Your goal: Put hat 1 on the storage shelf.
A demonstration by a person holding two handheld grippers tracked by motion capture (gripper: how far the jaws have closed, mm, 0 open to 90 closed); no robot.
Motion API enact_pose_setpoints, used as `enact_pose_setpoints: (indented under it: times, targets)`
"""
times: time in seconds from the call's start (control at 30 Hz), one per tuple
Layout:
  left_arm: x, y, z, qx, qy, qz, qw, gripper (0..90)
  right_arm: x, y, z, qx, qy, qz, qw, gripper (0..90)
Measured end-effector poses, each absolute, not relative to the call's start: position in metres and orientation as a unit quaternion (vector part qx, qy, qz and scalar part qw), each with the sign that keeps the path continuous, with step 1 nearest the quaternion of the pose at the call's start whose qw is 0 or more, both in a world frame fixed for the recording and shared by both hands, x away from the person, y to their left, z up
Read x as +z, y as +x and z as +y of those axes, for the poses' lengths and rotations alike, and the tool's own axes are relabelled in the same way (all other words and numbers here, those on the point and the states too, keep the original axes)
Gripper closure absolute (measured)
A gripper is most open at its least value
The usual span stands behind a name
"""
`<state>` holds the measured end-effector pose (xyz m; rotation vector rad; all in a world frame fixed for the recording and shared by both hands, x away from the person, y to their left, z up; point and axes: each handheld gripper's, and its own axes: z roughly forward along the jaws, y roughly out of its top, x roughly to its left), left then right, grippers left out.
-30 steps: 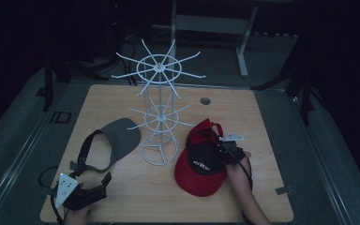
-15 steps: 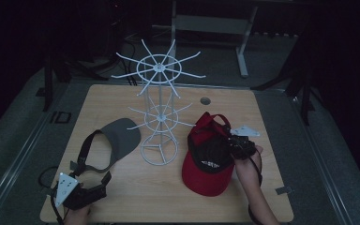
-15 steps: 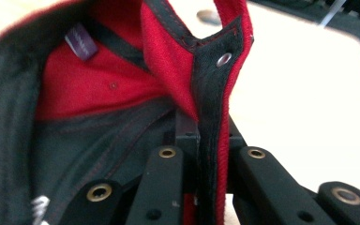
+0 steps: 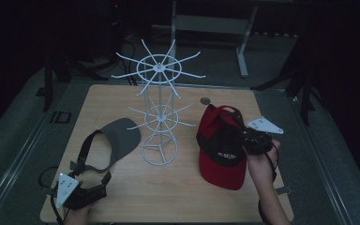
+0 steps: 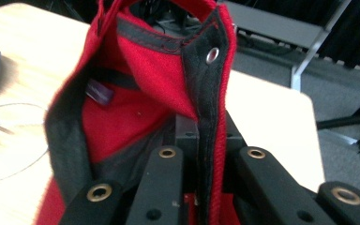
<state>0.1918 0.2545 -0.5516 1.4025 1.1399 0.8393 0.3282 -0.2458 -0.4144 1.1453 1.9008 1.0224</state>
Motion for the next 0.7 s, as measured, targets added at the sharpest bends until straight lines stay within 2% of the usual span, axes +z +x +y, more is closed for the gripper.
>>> enact_pose_setpoints:
  times: [0.27, 0.53, 0.7]
  targets:
    - [-0.548, 0.19, 0.25, 0.339, 0.591, 0.479, 0.554, 1.7, -0.39, 0.314, -0.247, 0.406, 0.419, 0.726, 0.363, 84.5]
    - [-0.527, 0.186, 0.233, 0.334, 0.592, 0.479, 0.556, 1.7, -0.366, 0.299, -0.254, 0.415, 0.405, 0.717, 0.387, 84.5]
    - [-0.5, 0.181, 0.22, 0.284, 0.609, 0.471, 0.572, 1.7, -0.352, 0.292, -0.257, 0.431, 0.397, 0.714, 0.383, 84.4]
